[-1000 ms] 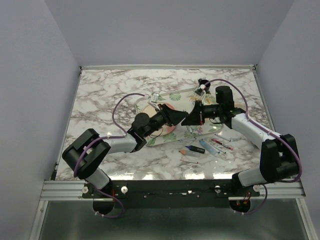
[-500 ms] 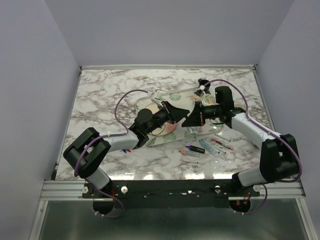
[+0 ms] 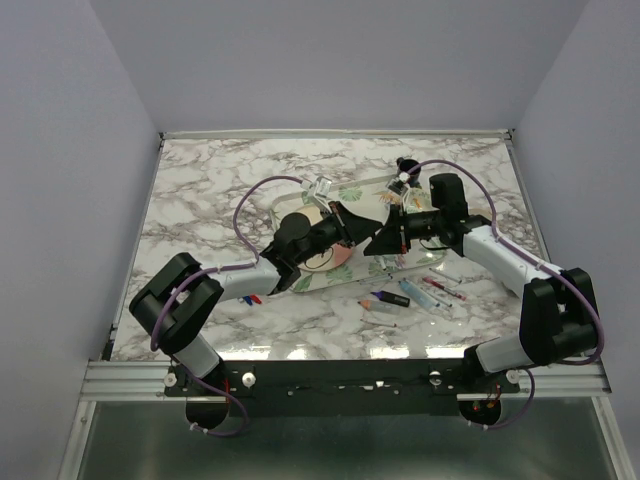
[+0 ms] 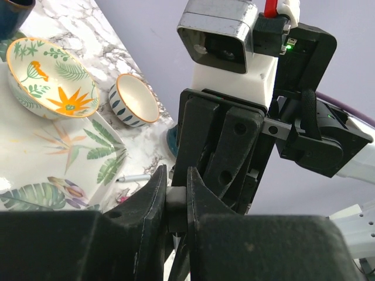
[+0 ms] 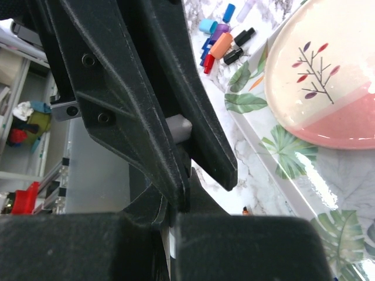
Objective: Open the pen caps
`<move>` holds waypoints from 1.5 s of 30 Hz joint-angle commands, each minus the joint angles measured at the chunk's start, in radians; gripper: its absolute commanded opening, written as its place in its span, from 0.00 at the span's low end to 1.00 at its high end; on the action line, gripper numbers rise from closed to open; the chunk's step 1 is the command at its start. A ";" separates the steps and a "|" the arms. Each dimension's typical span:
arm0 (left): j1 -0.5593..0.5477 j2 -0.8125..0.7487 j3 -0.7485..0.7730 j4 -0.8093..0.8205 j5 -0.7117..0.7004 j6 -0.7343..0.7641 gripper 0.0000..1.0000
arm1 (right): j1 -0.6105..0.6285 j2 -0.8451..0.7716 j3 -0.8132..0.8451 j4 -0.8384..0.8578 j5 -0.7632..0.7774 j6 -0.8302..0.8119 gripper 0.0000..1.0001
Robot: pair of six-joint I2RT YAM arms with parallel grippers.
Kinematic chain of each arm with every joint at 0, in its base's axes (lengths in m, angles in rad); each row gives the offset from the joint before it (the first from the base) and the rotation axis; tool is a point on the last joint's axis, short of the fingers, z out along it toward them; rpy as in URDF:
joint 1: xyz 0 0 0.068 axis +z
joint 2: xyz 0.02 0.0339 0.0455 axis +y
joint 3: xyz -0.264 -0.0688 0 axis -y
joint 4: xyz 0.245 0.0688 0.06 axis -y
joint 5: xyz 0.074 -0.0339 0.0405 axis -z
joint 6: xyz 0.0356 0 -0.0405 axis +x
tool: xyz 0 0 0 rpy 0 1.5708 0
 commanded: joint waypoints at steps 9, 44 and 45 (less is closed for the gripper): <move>0.283 -0.394 -0.133 -0.242 -0.282 0.073 0.00 | 0.030 0.027 0.087 -0.195 -0.039 -0.189 0.01; 0.655 -0.542 -0.388 -0.916 -0.487 0.124 0.01 | -0.082 0.140 0.084 -0.728 0.841 -0.711 0.09; 0.655 -0.536 -0.391 -0.913 -0.491 0.122 0.03 | -0.087 0.140 0.084 -0.729 0.840 -0.711 0.09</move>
